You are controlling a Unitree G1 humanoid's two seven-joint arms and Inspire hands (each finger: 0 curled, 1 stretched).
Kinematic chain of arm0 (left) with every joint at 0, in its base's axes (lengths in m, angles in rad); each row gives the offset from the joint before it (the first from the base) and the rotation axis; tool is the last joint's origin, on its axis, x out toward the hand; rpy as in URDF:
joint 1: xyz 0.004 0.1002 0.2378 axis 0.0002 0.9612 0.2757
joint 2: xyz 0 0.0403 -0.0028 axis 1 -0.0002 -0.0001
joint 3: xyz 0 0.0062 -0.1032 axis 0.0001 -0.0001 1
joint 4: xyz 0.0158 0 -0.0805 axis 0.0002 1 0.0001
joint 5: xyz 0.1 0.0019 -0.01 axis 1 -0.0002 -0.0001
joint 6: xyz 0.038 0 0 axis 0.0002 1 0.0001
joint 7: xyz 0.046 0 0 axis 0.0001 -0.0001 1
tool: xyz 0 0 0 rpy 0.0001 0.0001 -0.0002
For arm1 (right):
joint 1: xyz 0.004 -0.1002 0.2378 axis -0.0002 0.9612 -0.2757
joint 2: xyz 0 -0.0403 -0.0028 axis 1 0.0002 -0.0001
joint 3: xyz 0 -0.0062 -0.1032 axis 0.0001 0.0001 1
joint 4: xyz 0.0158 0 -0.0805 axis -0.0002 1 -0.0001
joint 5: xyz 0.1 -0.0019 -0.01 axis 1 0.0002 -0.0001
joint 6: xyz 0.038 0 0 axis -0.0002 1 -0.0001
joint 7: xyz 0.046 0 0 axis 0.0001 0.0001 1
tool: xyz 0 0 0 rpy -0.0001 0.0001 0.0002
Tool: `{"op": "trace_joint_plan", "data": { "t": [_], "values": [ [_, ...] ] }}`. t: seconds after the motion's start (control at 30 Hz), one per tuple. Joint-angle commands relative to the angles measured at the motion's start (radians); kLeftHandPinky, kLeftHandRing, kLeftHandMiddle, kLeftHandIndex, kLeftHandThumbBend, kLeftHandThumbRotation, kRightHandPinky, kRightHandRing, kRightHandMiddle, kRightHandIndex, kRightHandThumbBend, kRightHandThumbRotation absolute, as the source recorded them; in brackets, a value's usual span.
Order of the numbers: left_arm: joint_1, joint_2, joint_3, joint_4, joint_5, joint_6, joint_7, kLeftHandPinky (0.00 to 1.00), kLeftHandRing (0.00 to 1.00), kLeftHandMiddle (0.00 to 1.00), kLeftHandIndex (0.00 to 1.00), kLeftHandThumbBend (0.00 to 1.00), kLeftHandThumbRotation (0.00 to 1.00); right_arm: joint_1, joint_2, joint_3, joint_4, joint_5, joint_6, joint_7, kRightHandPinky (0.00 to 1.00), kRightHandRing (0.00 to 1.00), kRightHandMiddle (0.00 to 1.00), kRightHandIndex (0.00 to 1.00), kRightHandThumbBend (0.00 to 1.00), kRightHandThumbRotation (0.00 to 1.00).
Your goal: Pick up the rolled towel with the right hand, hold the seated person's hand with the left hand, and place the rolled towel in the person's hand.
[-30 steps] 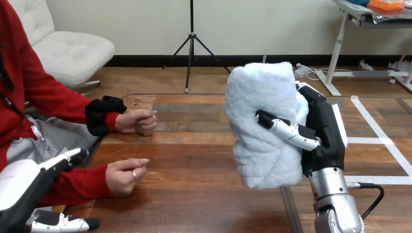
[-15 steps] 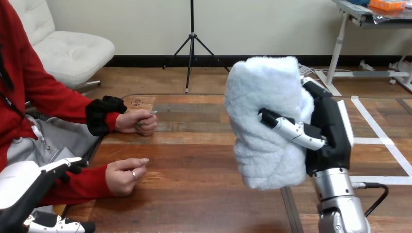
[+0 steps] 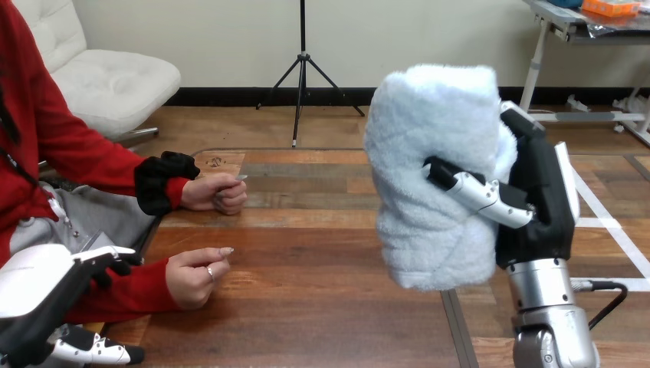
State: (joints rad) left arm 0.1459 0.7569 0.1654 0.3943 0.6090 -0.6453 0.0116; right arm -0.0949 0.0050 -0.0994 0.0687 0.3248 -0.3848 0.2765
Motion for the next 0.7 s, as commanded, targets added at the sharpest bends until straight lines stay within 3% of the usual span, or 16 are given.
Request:
{"op": "trace_joint_plan", "data": {
  "t": [0.0, 0.4, 0.67],
  "values": [
    [-0.052, 0.032, -0.025, -0.046, 0.023, 0.021, 0.021, 0.59, 0.66, 0.71, 0.74, 1.0, 0.12, -0.029, 0.019, 0.021, -0.098, 0.022, 0.019, -0.006, 0.31, 0.38, 0.46, 0.45, 0.82, 0.0],
    [-0.062, 0.03, -0.052, -0.073, 0.087, 0.062, 0.066, 0.57, 0.65, 0.7, 0.72, 1.0, 0.03, 0.003, 0.019, 0.044, -0.18, 0.06, 0.068, -0.002, 0.31, 0.37, 0.45, 0.45, 0.81, 0.0],
    [-0.067, 0.023, -0.065, -0.078, 0.122, 0.083, 0.121, 0.58, 0.66, 0.7, 0.72, 1.0, 0.03, 0.018, 0.021, 0.053, -0.218, 0.076, 0.081, 0.0, 0.33, 0.39, 0.45, 0.45, 0.8, 0.0]
  ]
}}
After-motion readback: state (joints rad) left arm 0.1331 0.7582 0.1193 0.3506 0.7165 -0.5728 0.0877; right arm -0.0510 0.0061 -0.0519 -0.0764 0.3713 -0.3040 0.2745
